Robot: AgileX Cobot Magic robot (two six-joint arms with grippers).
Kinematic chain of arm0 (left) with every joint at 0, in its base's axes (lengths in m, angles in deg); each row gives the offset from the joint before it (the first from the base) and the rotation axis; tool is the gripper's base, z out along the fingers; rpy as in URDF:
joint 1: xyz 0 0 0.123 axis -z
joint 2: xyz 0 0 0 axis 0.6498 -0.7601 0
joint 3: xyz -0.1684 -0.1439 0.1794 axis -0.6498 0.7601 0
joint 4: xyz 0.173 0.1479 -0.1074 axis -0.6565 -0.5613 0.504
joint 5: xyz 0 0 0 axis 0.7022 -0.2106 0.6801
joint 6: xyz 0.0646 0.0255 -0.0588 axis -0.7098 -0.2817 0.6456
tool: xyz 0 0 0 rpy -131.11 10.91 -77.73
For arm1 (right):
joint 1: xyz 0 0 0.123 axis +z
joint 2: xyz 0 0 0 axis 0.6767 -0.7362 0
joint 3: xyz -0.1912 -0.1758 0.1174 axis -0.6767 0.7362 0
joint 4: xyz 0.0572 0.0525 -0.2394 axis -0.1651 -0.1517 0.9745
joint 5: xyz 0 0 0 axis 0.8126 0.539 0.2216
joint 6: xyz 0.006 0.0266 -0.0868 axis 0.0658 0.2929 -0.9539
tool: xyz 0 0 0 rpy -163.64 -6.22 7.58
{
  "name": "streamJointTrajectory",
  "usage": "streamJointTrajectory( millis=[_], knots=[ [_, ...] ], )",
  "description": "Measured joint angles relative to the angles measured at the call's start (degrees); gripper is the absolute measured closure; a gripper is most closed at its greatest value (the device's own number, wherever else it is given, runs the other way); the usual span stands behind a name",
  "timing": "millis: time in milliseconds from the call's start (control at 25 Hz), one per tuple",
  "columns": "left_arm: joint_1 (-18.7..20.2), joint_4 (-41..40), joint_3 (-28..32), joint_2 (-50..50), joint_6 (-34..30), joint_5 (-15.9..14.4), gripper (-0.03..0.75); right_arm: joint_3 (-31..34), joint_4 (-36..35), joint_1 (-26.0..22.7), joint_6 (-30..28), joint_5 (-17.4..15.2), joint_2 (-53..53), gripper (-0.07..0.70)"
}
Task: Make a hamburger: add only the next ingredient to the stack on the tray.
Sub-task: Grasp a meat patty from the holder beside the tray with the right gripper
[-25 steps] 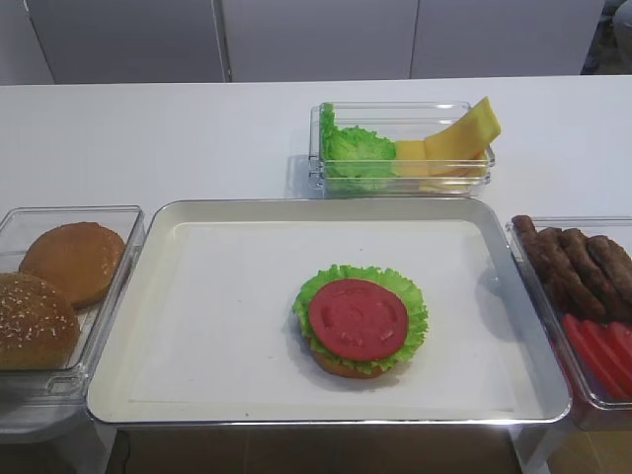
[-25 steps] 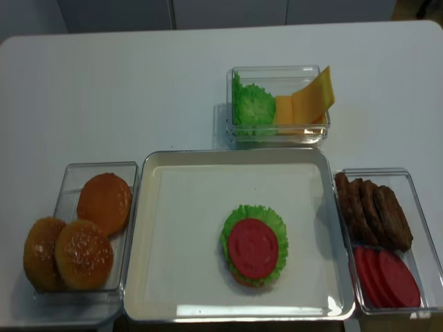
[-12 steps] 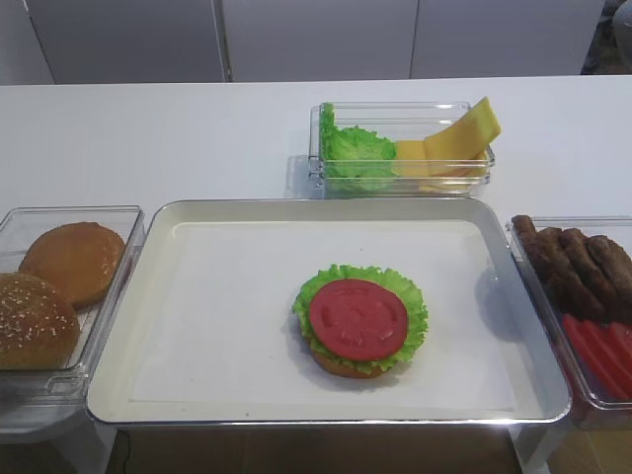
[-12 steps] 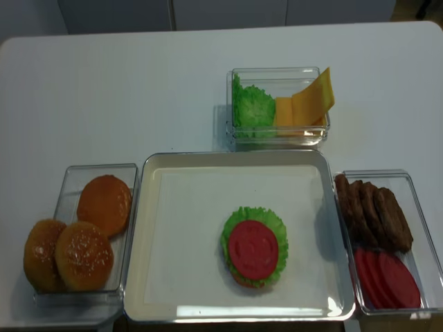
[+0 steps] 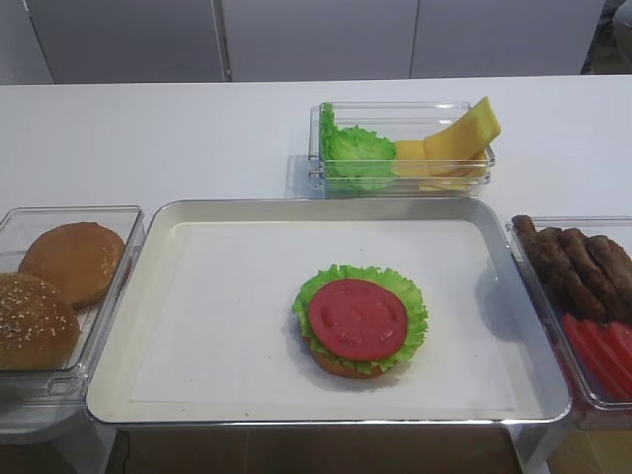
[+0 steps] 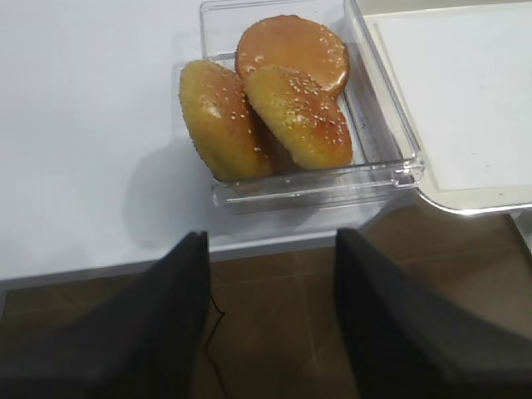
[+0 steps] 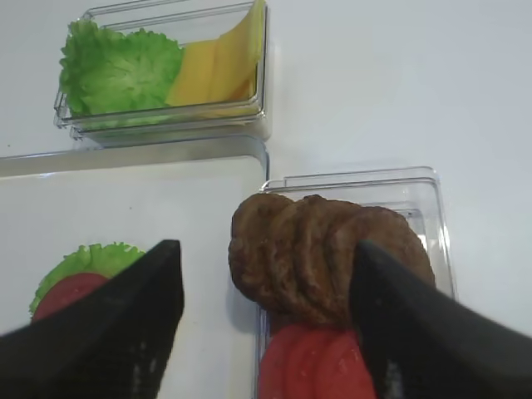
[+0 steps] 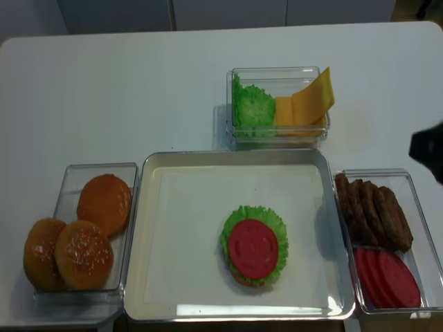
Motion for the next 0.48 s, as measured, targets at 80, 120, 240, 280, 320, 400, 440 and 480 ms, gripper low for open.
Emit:
streamJointTrajectory(
  millis=[80, 120, 240, 280, 320, 400, 440, 480],
  knots=[
    [0.0, 0.0, 0.0, 0.0, 0.0, 0.0, 0.356, -2.3, 0.0, 1.8, -0.1, -0.4, -3.8, 0.145],
    [0.0, 0.0, 0.0, 0.0, 0.0, 0.0, 0.356, -3.1, 0.4, 3.0, 0.0, -0.5, -5.3, 0.146],
    [0.0, 0.0, 0.0, 0.0, 0.0, 0.0, 0.356, -5.7, 4.7, 8.6, 4.5, -0.6, -10.5, 0.146],
    [0.0, 0.0, 0.0, 0.0, 0.0, 0.0, 0.356, -6.2, 6.5, 10.3, 6.2, -0.7, -12.0, 0.146],
    [0.0, 0.0, 0.0, 0.0, 0.0, 0.0, 0.356, -6.7, 8.7, 12.3, 8.1, -0.8, -13.8, 0.146],
    [0.0, 0.0, 0.0, 0.0, 0.0, 0.0, 0.356, -7.3, 12.2, 15.7, 10.9, -0.9, -17.3, 0.146],
    [0.0, 0.0, 0.0, 0.0, 0.0, 0.0, 0.356, -7.4, 13.6, 17.0, 12.1, -0.9, -19.1, 0.146],
    [0.0, 0.0, 0.0, 0.0, 0.0, 0.0, 0.356, -7.5, 14.6, 18.0, 13.0, -0.9, -20.6, 0.146]
  ],
)
